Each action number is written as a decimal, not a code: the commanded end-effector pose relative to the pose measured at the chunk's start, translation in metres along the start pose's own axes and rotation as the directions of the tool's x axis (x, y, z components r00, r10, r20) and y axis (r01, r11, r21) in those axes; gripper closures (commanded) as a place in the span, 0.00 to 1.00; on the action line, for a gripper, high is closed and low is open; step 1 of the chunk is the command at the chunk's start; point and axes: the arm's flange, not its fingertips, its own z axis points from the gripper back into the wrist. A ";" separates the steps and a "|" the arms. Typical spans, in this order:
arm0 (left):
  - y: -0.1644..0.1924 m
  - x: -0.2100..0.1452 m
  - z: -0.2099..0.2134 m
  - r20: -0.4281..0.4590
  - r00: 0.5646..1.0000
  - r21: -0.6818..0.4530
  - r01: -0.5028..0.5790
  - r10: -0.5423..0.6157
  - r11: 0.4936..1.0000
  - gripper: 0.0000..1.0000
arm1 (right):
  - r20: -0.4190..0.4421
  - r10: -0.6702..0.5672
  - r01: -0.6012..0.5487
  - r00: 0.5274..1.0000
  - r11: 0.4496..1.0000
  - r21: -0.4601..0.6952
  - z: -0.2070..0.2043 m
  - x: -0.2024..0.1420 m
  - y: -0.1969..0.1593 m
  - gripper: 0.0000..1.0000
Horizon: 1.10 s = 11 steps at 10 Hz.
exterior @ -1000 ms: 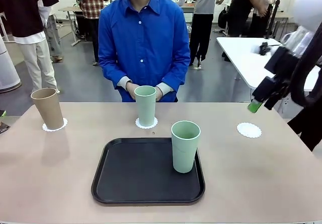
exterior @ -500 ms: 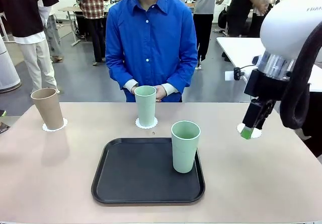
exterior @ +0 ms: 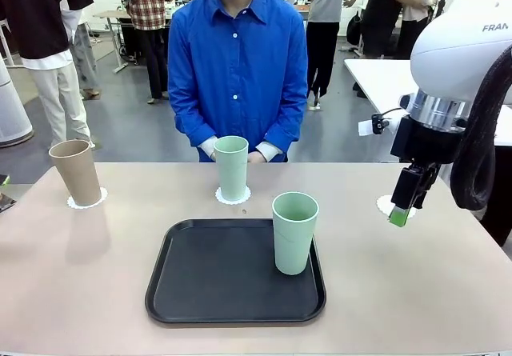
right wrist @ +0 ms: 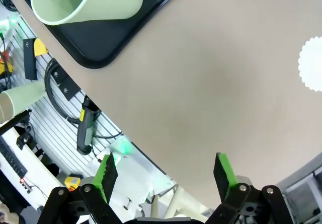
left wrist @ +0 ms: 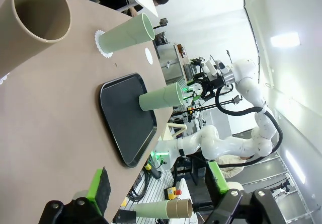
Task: Place coasters on the table and set cups on them.
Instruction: Take one Reusable plastic cup from the Flat Tray and place it on a coaster set by the human.
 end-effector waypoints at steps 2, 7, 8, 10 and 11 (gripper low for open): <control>-0.002 0.000 0.002 -0.001 1.000 -0.008 0.004 -0.004 1.000 0.00 | 0.135 0.236 -0.242 0.962 0.970 0.033 0.004 -0.017 -0.012 0.00; -0.002 0.000 0.002 -0.001 1.000 -0.008 0.004 -0.004 1.000 0.00 | 0.691 0.344 -0.548 0.636 0.831 0.091 -0.013 -0.039 -0.109 0.00; -0.002 0.000 0.002 -0.001 1.000 -0.008 0.004 -0.004 1.000 0.00 | 0.750 0.347 -0.606 0.563 0.790 0.090 -0.024 -0.042 -0.117 0.00; -0.002 0.000 0.002 -0.001 1.000 -0.008 0.004 -0.004 1.000 0.00 | 0.797 0.336 -0.659 0.502 0.745 0.101 -0.044 -0.049 -0.122 0.00; -0.002 0.000 0.002 -0.001 1.000 -0.008 0.004 -0.004 1.000 0.00 | 0.806 0.360 -0.685 0.470 0.725 0.075 -0.051 -0.048 -0.121 0.00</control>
